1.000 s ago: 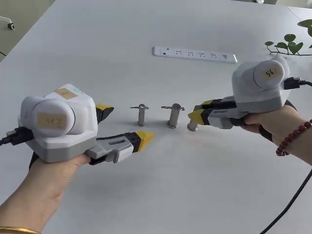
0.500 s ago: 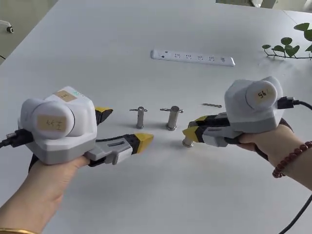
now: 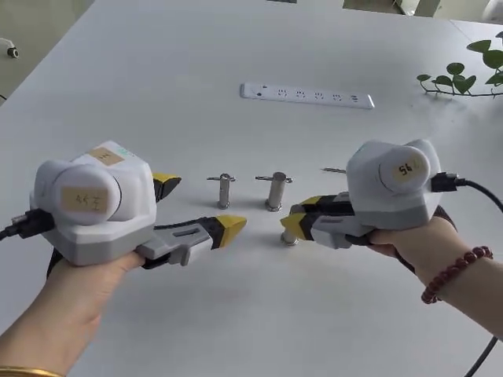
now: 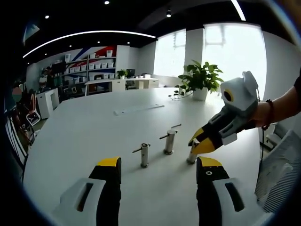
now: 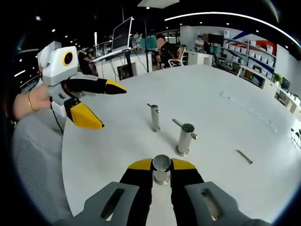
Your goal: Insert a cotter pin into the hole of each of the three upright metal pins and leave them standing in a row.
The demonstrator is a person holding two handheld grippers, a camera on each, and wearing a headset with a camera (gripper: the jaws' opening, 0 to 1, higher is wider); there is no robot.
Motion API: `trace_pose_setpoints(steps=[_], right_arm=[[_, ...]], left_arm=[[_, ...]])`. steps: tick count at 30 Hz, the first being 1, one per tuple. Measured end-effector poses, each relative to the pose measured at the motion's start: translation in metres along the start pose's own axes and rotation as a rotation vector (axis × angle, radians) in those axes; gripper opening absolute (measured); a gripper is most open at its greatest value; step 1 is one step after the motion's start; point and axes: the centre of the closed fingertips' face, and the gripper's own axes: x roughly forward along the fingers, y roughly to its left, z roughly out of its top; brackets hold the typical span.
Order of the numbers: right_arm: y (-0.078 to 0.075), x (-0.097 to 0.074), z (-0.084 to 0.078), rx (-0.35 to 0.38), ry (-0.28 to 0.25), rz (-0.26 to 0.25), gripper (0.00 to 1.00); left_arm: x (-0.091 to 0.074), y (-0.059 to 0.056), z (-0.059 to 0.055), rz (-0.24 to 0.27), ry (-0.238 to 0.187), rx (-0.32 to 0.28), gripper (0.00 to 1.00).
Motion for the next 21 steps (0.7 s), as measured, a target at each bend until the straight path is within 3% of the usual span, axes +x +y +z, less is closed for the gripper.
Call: trace_pose_setpoints(steps=[3, 15, 21], right_arm=[[-0.0005, 0.0026, 0.0002, 0.03, -0.01, 0.0, 0.08], [0.0055, 0.0041, -0.0026, 0.005, -0.013, -0.001, 0.09], [0.0055, 0.005, -0.0036, 0.101, -0.05, -0.004, 0.1]], left_arm=[[0.0004, -0.0005, 0.0005, -0.001, -0.001, 0.002, 0.64], [0.0015, -0.0022, 0.0012, -0.006, 0.0, 0.006, 0.64], [0.0015, -0.0025, 0.001, -0.005, 0.002, 0.006, 0.63]])
